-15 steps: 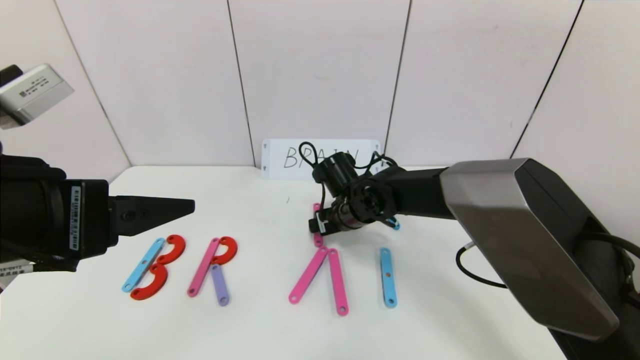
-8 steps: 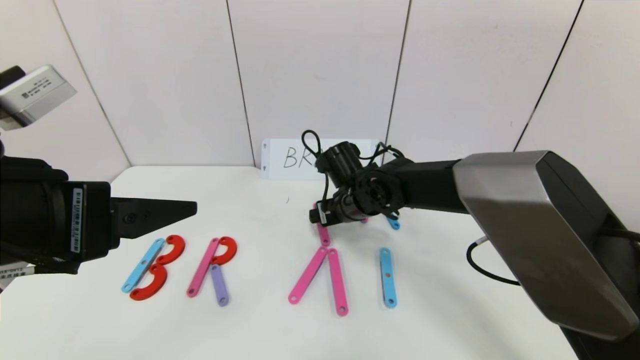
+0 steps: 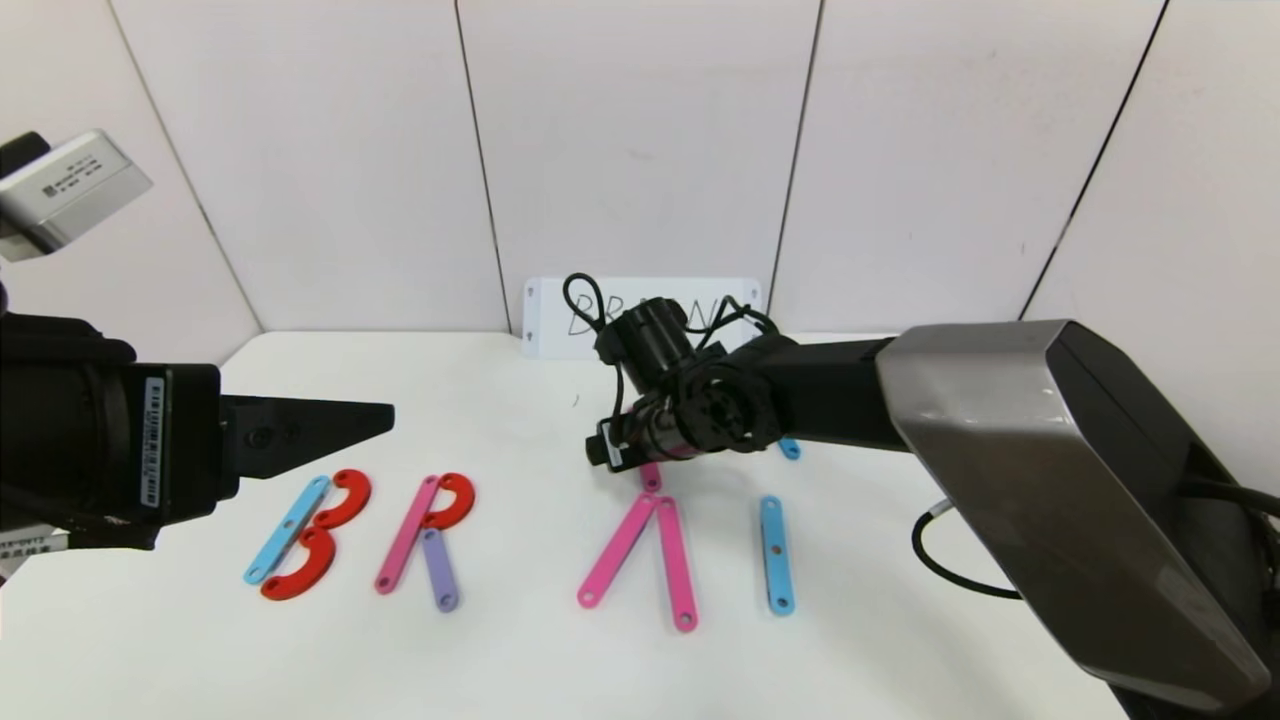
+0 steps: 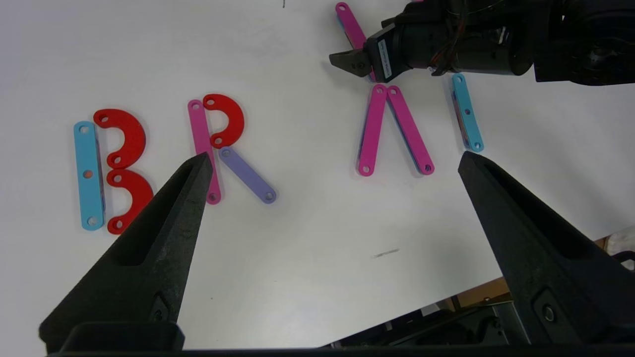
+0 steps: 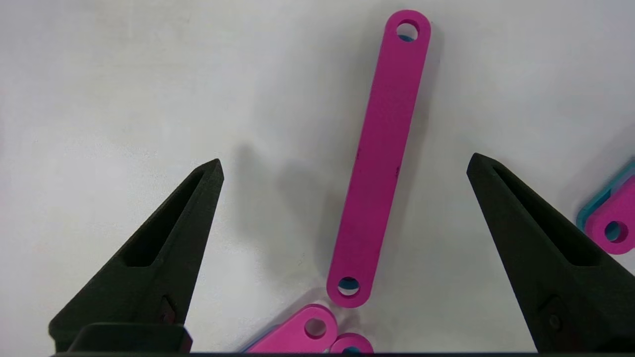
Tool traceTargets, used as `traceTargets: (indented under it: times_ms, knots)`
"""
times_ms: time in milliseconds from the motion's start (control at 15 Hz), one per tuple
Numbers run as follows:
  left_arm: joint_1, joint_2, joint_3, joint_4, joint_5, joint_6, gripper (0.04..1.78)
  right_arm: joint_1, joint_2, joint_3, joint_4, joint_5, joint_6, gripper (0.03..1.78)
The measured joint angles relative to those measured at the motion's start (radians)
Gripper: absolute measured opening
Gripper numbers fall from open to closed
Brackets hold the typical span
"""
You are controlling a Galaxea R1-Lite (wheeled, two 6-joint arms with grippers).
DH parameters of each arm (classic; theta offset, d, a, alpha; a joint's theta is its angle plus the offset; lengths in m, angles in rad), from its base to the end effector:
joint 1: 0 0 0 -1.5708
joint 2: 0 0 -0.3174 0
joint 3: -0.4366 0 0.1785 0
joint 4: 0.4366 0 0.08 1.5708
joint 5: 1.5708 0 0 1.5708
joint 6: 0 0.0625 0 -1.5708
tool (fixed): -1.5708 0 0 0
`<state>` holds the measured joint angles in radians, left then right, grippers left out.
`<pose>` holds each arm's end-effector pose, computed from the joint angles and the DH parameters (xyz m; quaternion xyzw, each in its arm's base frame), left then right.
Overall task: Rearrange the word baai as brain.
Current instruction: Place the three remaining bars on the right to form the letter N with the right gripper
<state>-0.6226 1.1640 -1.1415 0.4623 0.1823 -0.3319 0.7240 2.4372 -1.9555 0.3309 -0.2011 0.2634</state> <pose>0.1390 -0.0858 0.2974 -0.0638 0.2528 -0.1726 0.9499 0.3958 0.3333 0.0949 -0.0583 0.3818 0.1889 0.9028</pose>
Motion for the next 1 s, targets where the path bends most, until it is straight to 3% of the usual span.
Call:
traceTargets:
  times_ms: [1000]
  knots:
    - [-0.009,0.000,0.007,-0.001,0.001,0.000,1.73,-0.012,0.021,-0.001,-0.026,0.000,0.003,1.71]
